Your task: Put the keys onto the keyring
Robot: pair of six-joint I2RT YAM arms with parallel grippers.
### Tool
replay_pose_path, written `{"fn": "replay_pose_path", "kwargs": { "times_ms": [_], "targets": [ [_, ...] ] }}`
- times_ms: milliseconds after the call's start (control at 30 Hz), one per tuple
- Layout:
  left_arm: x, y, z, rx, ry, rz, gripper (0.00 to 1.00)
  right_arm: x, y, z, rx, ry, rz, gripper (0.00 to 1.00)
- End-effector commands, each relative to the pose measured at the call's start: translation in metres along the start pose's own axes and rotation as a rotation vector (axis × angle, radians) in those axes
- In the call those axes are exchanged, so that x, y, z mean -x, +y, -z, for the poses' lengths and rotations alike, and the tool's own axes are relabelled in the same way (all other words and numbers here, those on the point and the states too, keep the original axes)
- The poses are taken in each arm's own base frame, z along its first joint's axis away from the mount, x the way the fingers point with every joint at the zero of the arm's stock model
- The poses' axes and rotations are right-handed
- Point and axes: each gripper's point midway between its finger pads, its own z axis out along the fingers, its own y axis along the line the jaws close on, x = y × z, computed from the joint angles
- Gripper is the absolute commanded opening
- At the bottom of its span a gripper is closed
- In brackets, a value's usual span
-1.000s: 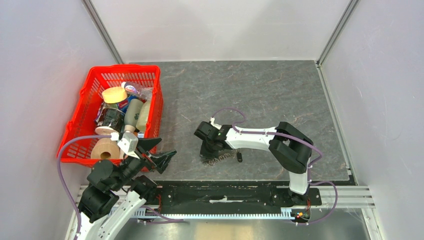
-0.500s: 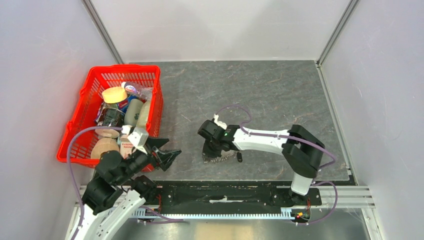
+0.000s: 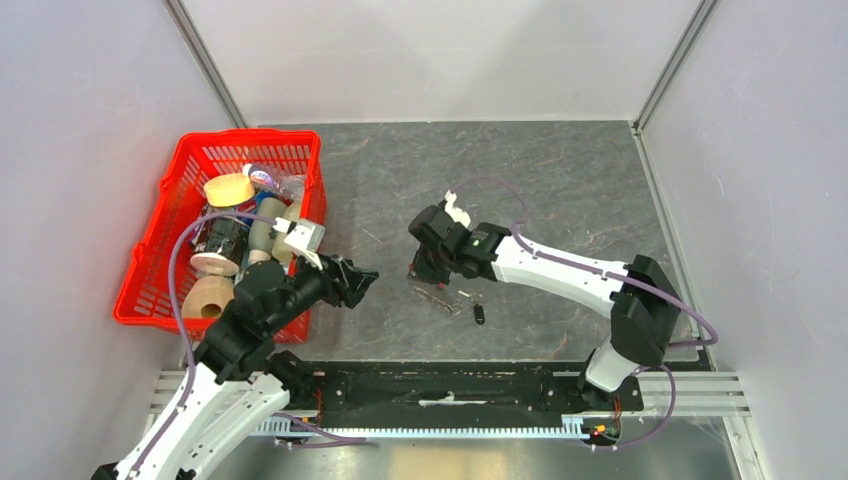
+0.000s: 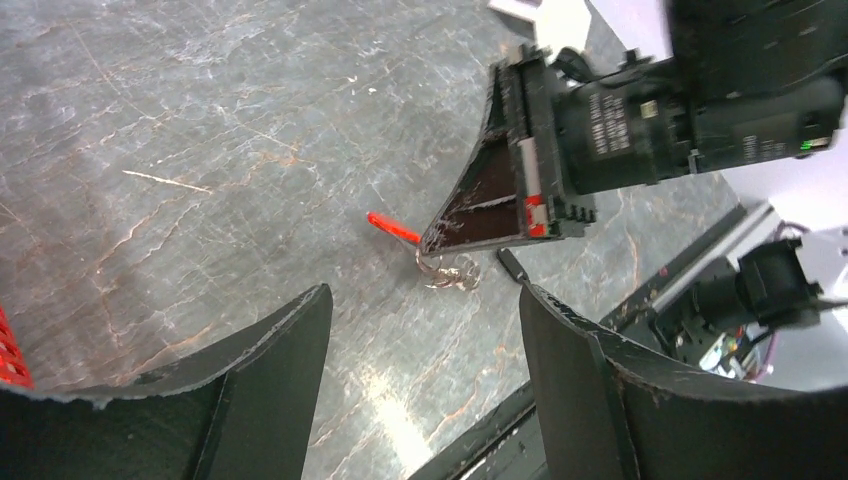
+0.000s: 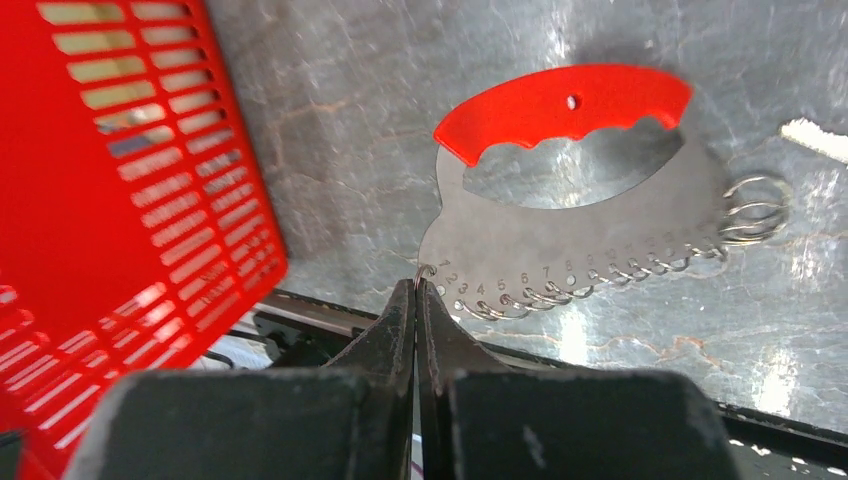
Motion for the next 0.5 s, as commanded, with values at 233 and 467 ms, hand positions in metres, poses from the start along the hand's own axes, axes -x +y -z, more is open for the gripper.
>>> {"fn": "replay_pose_path", "kwargs": {
  "times_ms": [233, 467],
  "targets": [
    [0.003, 0.015, -0.060, 0.020, -0.194, 0.244, 0.75, 0.068, 0.014, 0.010, 0.019, -0.043, -0.057, 0.00],
    [0.004, 0.012, -0.083, -0.056, -0.313, 0.118, 0.74, 0.092, 0.013, -0.004, -0.016, -0.039, -0.087, 0.00]
  ]
}}
